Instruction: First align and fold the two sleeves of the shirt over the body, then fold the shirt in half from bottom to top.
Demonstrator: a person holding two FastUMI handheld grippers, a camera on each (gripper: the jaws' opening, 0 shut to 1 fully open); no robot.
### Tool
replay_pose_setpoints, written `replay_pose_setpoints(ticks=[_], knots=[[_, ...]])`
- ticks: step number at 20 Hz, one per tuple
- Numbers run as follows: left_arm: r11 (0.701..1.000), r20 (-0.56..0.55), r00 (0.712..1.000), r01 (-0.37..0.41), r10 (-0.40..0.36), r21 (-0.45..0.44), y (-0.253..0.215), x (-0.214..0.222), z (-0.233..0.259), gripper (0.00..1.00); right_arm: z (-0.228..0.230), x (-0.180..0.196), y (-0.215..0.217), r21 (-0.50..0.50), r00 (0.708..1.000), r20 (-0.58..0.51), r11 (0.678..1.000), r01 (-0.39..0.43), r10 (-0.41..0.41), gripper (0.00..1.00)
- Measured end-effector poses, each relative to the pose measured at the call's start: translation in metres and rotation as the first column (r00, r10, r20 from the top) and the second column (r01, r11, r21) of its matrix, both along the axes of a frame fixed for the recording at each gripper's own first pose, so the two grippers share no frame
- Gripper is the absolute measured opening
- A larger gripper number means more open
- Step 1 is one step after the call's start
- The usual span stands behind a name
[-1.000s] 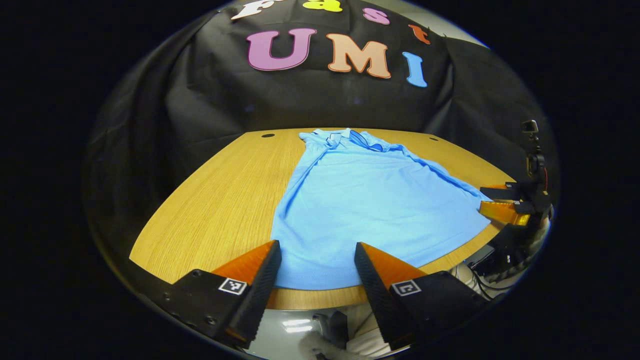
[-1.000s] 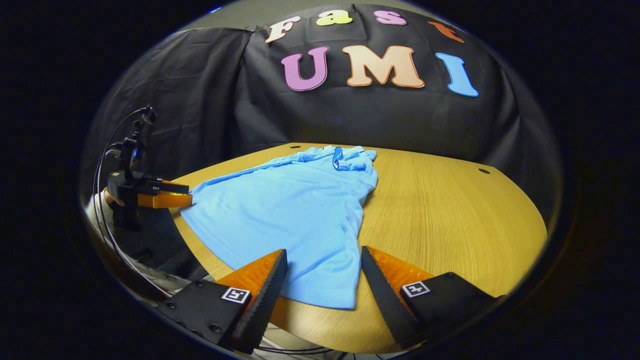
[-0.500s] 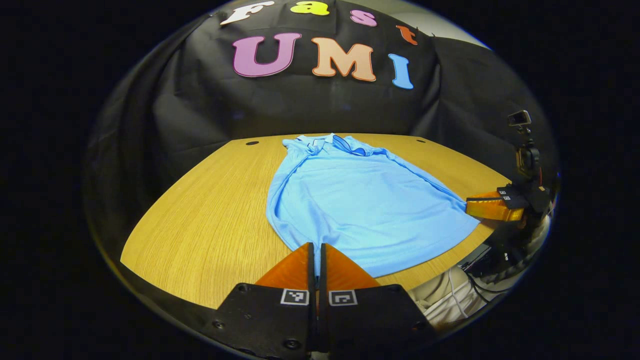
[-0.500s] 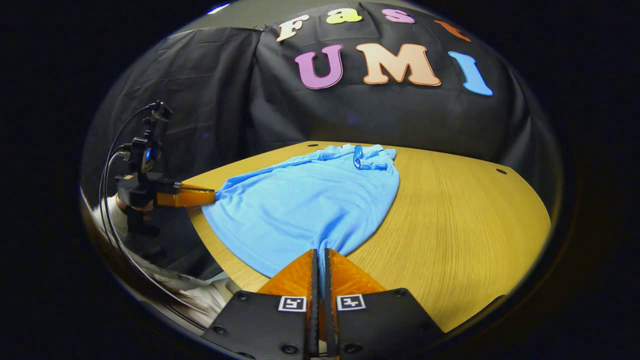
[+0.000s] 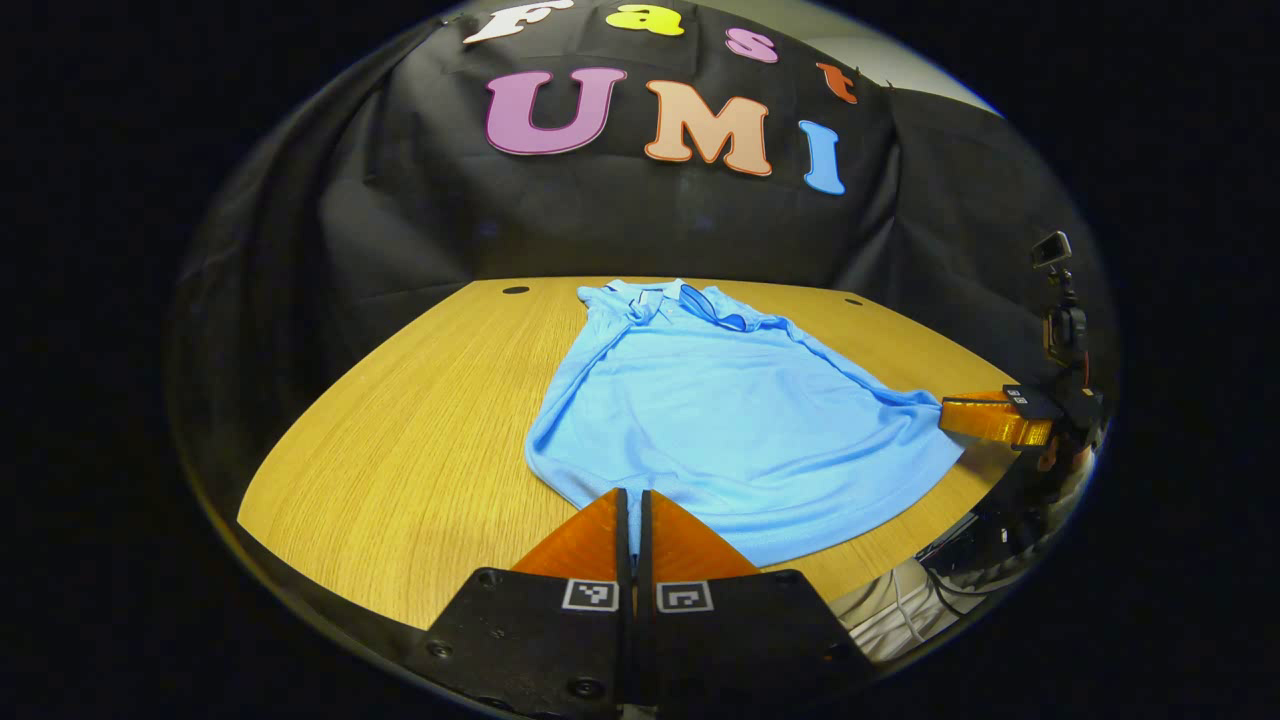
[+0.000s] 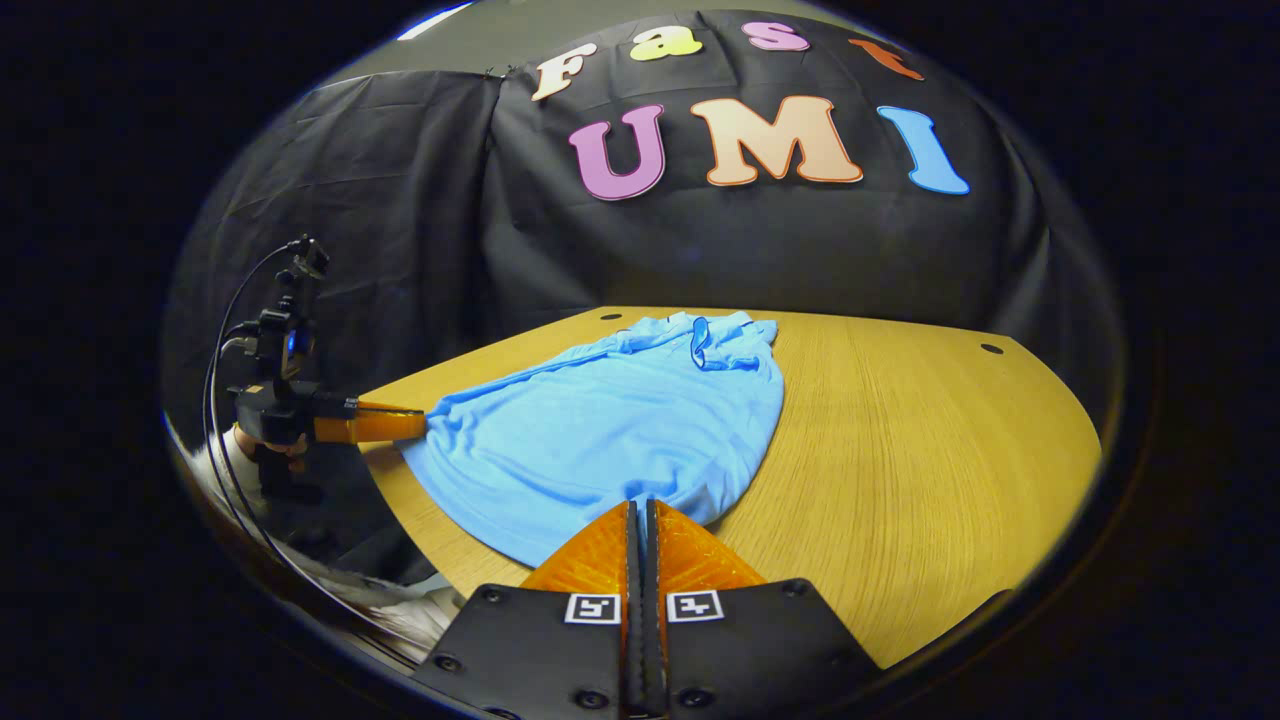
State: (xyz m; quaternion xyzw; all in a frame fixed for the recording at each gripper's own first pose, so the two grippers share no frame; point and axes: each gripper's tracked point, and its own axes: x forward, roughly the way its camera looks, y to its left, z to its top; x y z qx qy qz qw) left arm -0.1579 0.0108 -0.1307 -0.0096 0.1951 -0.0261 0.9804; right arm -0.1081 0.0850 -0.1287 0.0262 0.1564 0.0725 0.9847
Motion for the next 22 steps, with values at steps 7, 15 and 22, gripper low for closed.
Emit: replay_pose_setpoints(ticks=[7, 15, 22], knots=[[1.000, 0.091, 0.996, 0.006, -0.008, 0.017, 0.007, 0.058, 0.051, 0.00, 0.025, 0.049, -0.012, 0.042, 0.999, -0.005, 0.999, 0.032, -0.032, 0.02], [1.000, 0.126, 0.992, -0.014, 0.015, -0.013, 0.023, 0.158, 0.088, 0.00, 0.056, 0.127, -0.031, -0.013, 0.996, -0.060, 0.997, 0.073, -0.074, 0.02], [0.999, 0.143, 0.989, -0.047, 0.046, 0.001, 0.049, 0.235, 0.114, 0.00, 0.081, 0.204, -0.074, 0.078, 0.977, -0.120, 0.980, 0.184, -0.174, 0.02]])
